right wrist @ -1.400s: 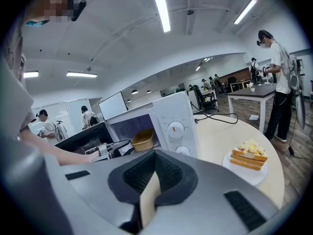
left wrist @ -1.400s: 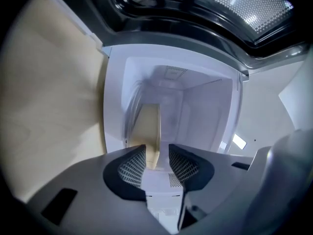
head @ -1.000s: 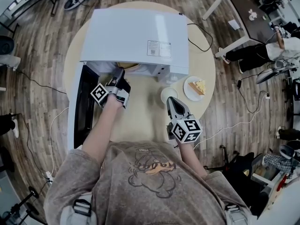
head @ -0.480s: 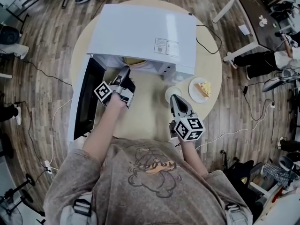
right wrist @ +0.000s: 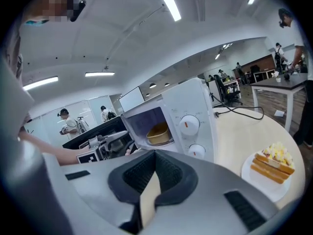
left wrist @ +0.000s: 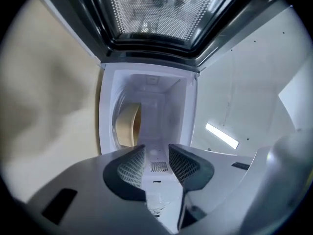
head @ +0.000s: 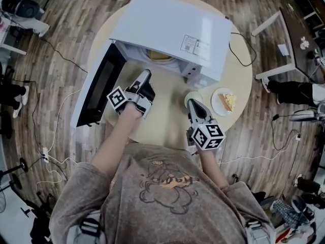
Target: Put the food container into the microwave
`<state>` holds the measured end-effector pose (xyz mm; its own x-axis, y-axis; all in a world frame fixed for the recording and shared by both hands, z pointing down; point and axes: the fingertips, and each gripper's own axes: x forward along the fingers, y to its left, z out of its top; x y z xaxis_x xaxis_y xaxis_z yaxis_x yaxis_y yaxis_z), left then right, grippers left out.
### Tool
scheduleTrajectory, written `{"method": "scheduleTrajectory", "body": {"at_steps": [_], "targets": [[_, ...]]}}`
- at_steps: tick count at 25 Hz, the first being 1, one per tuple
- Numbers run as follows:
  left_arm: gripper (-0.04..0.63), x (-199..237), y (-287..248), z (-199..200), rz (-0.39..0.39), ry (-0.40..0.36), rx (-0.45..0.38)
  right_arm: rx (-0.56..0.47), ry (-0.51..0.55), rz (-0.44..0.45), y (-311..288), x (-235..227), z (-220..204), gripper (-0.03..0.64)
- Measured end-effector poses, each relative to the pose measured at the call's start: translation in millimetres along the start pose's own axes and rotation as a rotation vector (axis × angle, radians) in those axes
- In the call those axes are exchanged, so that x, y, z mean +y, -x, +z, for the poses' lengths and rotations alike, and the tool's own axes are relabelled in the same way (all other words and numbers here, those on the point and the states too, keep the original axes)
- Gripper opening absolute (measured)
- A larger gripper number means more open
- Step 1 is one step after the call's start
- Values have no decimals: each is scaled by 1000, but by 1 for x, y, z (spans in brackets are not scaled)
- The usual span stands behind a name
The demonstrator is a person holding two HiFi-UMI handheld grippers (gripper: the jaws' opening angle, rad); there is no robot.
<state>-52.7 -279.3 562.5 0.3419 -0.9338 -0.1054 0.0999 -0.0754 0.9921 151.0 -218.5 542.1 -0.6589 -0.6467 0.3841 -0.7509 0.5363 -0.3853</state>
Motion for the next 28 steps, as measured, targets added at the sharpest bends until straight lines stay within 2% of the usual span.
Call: {"method": "scheduleTrajectory", "body": {"at_steps": [9,14,18,20,24,28], "targets": [[153,-29,47,-10,-50,-17,-112,48,66,147,-7,14,-7,2],[152,-49,73,-15,-83,-5,-125,19,70,141,-6,27,2,2],[152,-68,85,-17,-115,-27,-96,0,66,112,-2,38,5,2],[152,-75,89,-20,-116,-76,-57,-4,73,99,0,44,4,2],[147,-88,99,-31,-71,-248,41,-13,92,81,6,58,2,2],[147,-96,106,-36,-50,-383,96,-30,88,58,16,64,1,2]]}}
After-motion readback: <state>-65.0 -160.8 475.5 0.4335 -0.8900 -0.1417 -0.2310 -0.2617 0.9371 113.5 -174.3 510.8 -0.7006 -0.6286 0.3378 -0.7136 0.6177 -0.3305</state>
